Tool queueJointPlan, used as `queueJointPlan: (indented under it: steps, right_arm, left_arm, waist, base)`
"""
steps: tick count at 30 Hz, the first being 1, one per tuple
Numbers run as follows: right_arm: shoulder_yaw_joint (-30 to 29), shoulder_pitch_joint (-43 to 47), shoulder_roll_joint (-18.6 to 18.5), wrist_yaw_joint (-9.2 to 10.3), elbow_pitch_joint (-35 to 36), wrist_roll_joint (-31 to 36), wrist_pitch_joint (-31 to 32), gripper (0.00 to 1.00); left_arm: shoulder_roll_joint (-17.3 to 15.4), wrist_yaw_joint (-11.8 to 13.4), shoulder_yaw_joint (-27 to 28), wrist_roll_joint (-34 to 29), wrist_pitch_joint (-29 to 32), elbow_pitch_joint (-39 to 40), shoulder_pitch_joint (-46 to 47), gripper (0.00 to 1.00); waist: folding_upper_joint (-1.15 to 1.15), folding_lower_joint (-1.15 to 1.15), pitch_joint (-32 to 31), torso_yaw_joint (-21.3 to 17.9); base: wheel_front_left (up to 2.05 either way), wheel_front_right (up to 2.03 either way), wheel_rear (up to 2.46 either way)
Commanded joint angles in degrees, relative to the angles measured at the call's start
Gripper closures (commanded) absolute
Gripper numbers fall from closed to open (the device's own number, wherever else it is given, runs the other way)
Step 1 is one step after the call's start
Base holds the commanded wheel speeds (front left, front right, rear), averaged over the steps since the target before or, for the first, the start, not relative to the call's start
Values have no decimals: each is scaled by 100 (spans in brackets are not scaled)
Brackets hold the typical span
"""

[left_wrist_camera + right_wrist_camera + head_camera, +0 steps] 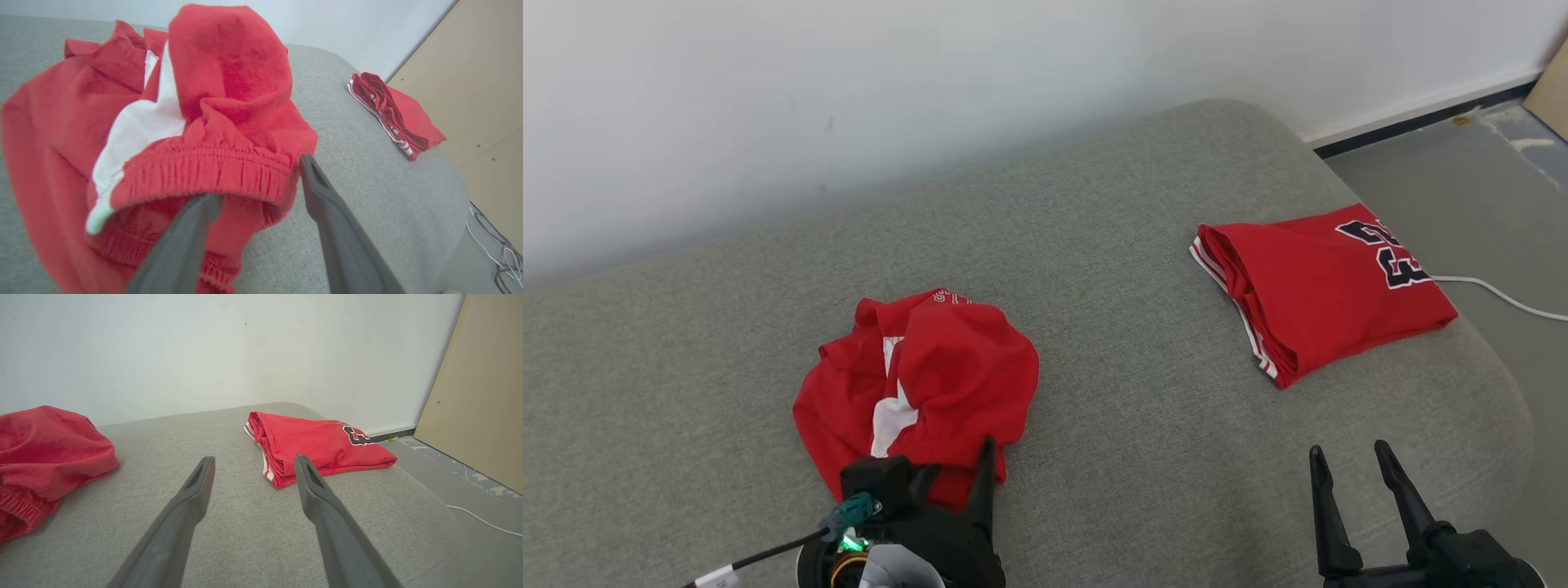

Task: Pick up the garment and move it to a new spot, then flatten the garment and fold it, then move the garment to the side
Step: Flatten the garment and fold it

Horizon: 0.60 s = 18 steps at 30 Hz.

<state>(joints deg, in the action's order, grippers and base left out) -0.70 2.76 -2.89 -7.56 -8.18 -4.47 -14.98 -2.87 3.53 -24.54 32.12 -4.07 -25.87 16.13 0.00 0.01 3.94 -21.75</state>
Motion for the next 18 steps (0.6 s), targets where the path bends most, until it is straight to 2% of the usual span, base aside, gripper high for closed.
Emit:
queueJointPlan:
  steps: [1,9,16,18]
  right_arm:
    - [11,-32,2,17,0,-48,-27,0]
    - [-8,4,2,17,-7,-56,-27,0]
    - [15,-27,1,17,-35,-65,-27,0]
    - [31,-32,1,17,-40,-66,-27,0]
  left_arm:
    - [-7,28,-27,-42,-76,-24,85,100]
    - [-4,-8,-132,-98,-174,121,292,100]
    - [-3,-195,-393,-148,-33,572,1252,100]
    - [-2,-178,-496,-77,-37,776,1558,100]
  waist:
    - [0,-1,-17,33]
    - [0,-1,-53,174]
    - [0,-1,-106,291]
    - [0,-1,-117,289]
  base:
    - [0,0,0]
    - [0,0,0]
    - [0,0,0]
    - [0,0,0]
